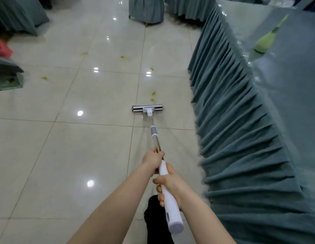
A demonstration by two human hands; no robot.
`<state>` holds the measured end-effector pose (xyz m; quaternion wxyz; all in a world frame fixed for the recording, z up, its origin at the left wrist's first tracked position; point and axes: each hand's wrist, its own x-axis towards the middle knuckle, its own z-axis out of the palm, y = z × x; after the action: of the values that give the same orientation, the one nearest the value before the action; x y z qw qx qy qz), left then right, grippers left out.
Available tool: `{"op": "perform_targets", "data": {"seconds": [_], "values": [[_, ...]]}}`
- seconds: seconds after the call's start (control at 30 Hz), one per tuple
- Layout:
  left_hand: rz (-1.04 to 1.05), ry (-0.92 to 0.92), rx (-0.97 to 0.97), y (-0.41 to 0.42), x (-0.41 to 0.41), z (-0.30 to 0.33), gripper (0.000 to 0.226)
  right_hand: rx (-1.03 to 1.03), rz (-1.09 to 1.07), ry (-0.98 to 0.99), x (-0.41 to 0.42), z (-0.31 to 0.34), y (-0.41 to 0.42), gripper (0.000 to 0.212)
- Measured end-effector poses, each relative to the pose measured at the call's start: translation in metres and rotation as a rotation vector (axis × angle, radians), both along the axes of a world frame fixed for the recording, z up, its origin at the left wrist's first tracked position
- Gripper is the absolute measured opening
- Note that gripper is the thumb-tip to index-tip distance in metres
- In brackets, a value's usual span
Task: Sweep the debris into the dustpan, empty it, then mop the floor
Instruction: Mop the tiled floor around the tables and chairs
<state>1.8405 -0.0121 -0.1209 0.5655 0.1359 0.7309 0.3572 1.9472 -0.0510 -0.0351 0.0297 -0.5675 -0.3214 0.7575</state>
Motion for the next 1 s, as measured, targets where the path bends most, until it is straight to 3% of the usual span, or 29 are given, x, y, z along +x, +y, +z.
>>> {"op": "perform_targets", "data": {"seconds": [0.13, 0.2, 0.27, 0.4, 0.57, 0.7, 0.83, 0.9, 1.0], "values": [[-0.001, 0.012, 0.004, 0.105, -0.043, -0.008, 0.037, 0.019, -0.005, 0.031, -0.041, -0.008, 0.104, 0.041], [-0.001, 0.027, 0.002, 0.161, -0.061, -0.004, 0.032, 0.033, -0.021, 0.041, -0.060, -0.012, 0.161, 0.044], [-0.017, 0.067, -0.017, 0.214, -0.079, 0.000, 0.012, 0.039, -0.022, 0.036, -0.077, -0.014, 0.216, 0.045], [-0.104, 0.171, -0.042, 0.313, -0.114, 0.009, 0.010, 0.020, -0.022, 0.039, -0.112, -0.008, 0.316, 0.042], [-0.086, 0.168, -0.053, 0.415, -0.156, 0.022, 0.013, 0.036, -0.026, 0.048, -0.153, 0.003, 0.417, 0.041], [-0.060, 0.165, -0.050, 0.493, -0.193, 0.021, 0.033, 0.045, -0.056, 0.039, -0.190, -0.002, 0.495, 0.039], [-0.078, 0.173, -0.050, 0.575, -0.240, 0.007, 0.010, 0.029, -0.049, 0.030, -0.236, -0.015, 0.576, 0.039], [-0.059, 0.160, -0.031, 0.619, -0.267, 0.006, 0.010, 0.016, -0.041, 0.028, -0.264, -0.020, 0.622, 0.041], [-0.053, 0.160, -0.026, 0.691, -0.314, 0.005, 0.031, 0.013, -0.021, 0.001, -0.312, -0.023, 0.694, 0.044]]}}
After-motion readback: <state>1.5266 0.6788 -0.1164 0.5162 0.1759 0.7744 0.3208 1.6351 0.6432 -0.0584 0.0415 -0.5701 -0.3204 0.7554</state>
